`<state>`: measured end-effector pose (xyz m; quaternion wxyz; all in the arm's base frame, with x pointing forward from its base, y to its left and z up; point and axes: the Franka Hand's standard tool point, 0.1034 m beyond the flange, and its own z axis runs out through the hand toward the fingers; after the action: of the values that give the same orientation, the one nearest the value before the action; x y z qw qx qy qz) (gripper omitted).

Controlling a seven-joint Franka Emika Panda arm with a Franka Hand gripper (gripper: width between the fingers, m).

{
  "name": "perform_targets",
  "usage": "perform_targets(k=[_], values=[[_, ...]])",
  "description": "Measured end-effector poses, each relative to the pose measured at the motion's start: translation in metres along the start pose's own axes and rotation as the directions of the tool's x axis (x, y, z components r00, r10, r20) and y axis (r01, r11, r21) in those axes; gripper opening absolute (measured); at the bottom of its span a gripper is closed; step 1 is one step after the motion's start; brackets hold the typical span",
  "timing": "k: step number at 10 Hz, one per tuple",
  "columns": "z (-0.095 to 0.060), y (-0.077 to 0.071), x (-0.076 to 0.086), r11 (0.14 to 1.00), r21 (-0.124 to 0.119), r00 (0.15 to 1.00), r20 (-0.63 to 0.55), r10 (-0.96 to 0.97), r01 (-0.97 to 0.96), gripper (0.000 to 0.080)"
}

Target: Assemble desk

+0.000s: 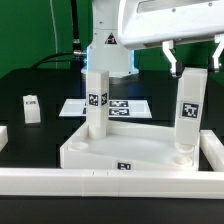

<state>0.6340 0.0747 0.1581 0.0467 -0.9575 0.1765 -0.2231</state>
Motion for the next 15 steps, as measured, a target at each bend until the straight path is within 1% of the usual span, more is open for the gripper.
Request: perform_targets(k=[2, 7, 13, 15], values=[[0.000, 0.000, -0.001, 1.000, 0.000, 1.000, 0.001, 0.000, 0.000, 0.0292], [0.004, 0.006, -0.001, 1.000, -0.009, 1.000, 0.005, -0.017, 0.017, 0.0292], [0.008, 0.004, -0.002, 1.000, -0.008, 1.000, -0.008, -0.024, 0.024, 0.0292], [0.011, 0.005, -0.005, 1.000, -0.011, 1.000, -0.004, -0.026, 0.026, 0.0292]])
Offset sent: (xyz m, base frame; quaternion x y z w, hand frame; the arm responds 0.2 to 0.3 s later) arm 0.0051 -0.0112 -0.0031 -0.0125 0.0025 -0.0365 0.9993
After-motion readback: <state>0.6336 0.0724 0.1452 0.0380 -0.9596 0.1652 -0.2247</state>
